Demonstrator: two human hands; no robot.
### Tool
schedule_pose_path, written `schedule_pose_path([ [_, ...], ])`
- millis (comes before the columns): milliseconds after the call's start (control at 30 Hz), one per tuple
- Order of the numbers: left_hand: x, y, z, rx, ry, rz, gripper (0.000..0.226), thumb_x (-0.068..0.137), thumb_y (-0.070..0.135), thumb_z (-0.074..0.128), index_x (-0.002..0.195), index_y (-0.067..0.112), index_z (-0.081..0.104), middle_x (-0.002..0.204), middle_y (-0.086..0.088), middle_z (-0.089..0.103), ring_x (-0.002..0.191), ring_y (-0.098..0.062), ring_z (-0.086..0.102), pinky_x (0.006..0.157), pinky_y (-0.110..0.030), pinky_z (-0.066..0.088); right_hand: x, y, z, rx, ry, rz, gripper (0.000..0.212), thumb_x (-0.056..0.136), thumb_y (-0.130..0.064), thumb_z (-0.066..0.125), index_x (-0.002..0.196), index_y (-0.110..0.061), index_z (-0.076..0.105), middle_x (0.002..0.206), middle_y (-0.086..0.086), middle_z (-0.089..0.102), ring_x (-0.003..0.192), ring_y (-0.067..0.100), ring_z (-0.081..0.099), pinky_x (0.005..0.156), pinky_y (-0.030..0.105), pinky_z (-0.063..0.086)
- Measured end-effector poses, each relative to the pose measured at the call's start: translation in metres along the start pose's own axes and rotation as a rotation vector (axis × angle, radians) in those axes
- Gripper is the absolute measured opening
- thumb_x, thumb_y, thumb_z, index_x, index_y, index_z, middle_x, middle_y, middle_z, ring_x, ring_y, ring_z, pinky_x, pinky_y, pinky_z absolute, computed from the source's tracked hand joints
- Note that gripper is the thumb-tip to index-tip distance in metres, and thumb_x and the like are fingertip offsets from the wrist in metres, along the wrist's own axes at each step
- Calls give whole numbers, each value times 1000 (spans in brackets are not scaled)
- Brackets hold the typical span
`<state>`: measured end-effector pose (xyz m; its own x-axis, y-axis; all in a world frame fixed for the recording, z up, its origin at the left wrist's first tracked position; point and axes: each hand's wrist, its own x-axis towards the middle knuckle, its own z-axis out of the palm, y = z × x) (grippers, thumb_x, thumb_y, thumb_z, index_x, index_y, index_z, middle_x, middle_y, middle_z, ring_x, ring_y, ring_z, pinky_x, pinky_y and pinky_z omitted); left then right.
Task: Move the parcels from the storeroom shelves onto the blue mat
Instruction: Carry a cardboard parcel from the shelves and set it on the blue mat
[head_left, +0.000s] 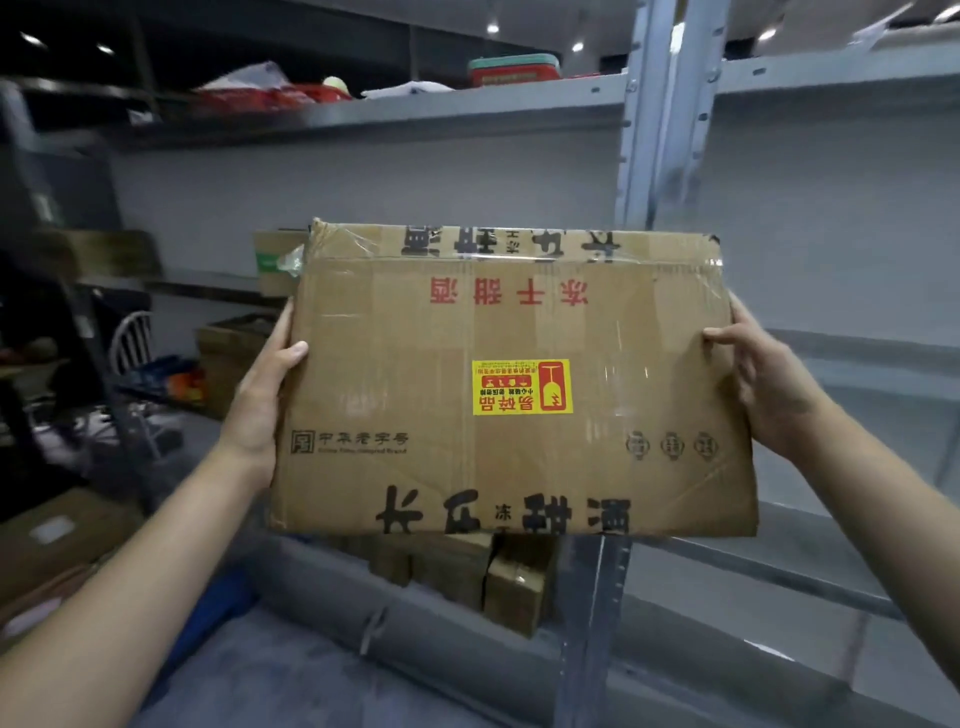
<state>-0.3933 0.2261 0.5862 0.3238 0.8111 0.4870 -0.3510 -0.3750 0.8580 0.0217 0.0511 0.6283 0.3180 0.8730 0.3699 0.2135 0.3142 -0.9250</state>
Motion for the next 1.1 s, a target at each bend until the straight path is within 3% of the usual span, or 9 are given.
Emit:
schedule_pose_path([
  [200, -49, 15, -131, 92, 276, -41, 47, 94, 41, 50, 138, 55, 39, 143, 11, 50, 130, -23, 51, 103, -51, 42, 52, 29, 143, 45, -206, 44, 51, 81, -39, 55, 127, -59, 45, 131, -12, 50, 120, 24, 48, 84, 46, 46],
  [333, -97, 21, -208, 134, 495, -60, 45, 95, 34, 51, 136, 52, 45, 140, 12, 54, 126, -19, 55, 107, -49, 40, 82, 65, 241, 106, -368, 116, 50, 85, -36, 54, 128, -58, 45, 133, -7, 53, 120, 29, 52, 85, 50, 50],
  [467, -137, 15, -257, 152, 599, -104, 44, 98, 30, 50, 138, 49, 44, 137, 14, 57, 122, -15, 58, 99, -40, 48, 101, 105, 319, 138, -480, 212, 48, 88, -34, 52, 130, -58, 45, 132, -1, 59, 113, 36, 59, 73, 48, 56],
  [633, -172, -6, -303, 145, 768, -197, 44, 96, 30, 53, 134, 52, 48, 133, 16, 59, 113, -11, 63, 84, -28, 56, 117, 152, 399, 178, -602, 315, 51, 85, -37, 57, 129, -60, 44, 132, 4, 58, 112, 40, 60, 82, 58, 53],
  [767, -194, -37, -339, 196, 914, -292, 43, 94, 35, 55, 130, 58, 48, 136, 15, 56, 119, -14, 59, 102, -41, 47, 136, 194, 464, 197, -704, 419, 54, 81, -35, 61, 126, -61, 47, 120, 2, 67, 101, 36, 68, 75, 49, 57],
  [933, -199, -63, -385, 242, 1032, -392, 56, 75, 57, 66, 127, 63, 46, 135, 15, 55, 120, -21, 57, 105, -49, 42, 172, 251, 548, 232, -796, 526, 55, 81, -29, 62, 126, -57, 49, 113, 5, 70, 96, 35, 70, 69, 42, 57],
  [1100, -186, -82, -431, 276, 1244, -418, 44, 89, 36, 60, 127, 58, 52, 134, 12, 57, 113, -18, 61, 94, -38, 49, 212, 290, 634, 262, -939, 600, 54, 84, -28, 62, 128, -55, 48, 117, 3, 68, 100, 31, 69, 76, 43, 56],
])
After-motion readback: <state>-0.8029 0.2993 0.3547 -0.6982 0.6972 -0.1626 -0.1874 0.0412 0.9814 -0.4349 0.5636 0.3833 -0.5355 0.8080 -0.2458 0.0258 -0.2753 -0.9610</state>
